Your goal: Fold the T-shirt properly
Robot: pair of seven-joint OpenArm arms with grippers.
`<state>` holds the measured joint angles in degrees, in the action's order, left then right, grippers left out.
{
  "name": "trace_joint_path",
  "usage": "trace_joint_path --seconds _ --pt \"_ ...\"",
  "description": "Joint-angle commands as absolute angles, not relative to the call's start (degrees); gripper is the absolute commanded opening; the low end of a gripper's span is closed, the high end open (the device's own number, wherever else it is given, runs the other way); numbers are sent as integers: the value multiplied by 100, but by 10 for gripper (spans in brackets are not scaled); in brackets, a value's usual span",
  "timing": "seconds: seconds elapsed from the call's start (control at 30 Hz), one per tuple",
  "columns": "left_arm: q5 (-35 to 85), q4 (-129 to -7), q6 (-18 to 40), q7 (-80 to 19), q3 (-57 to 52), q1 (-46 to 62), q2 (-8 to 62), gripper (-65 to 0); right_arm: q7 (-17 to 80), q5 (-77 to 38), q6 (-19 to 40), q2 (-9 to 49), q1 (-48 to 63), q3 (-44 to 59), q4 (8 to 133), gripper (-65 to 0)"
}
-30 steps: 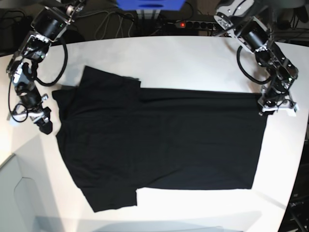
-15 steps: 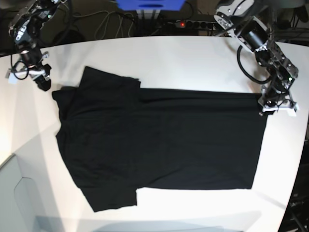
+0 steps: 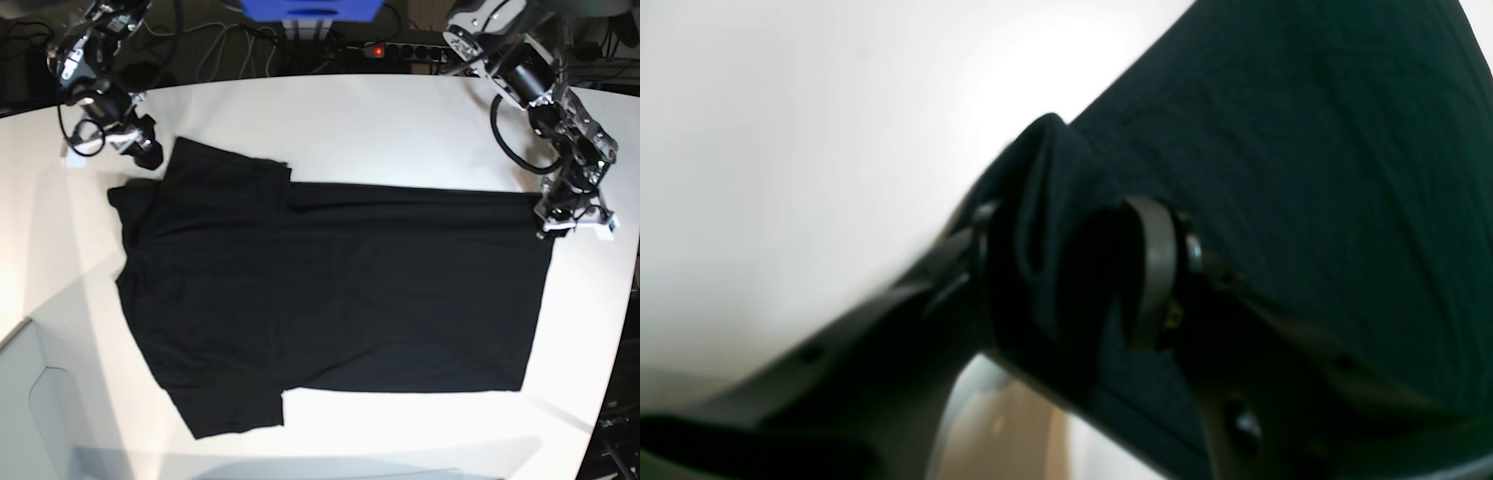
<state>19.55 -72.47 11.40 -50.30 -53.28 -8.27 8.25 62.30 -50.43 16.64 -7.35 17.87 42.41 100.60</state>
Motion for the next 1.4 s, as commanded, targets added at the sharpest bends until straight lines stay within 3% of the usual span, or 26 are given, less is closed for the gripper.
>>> trace_joint_path --seconds 0.0,0.2,0.83,0.9,1.03,1.37 --pt "1982 -7354 1138 -4963 -5332 -910 927 -404 6176 -5138 1719 -699 1798 4224 10035 -457" --pt "1974 -7363 1138 -4963 -5332 -910 936 -404 6176 -5138 1719 -681 1701 4180 9341 -457" --pt "1974 -7776 1138 -4963 -5332 -804 927 -404 6202 -5138 1719 -716 1771 3574 9297 -463" --pt "1974 -7776 1138 -4963 -5332 -804 927 -404 6202 -5138 1719 -690 1771 3521 9297 -485" --pt "1982 -7776 1138 -4963 -5332 -804 927 -404 6211 -5138 1719 -681 1719 3363 9297 -650" --pt "1956 -7776 1138 -4963 -5332 -796 901 -404 6237 -5174 1719 -602 1209 2897 9622 -650"
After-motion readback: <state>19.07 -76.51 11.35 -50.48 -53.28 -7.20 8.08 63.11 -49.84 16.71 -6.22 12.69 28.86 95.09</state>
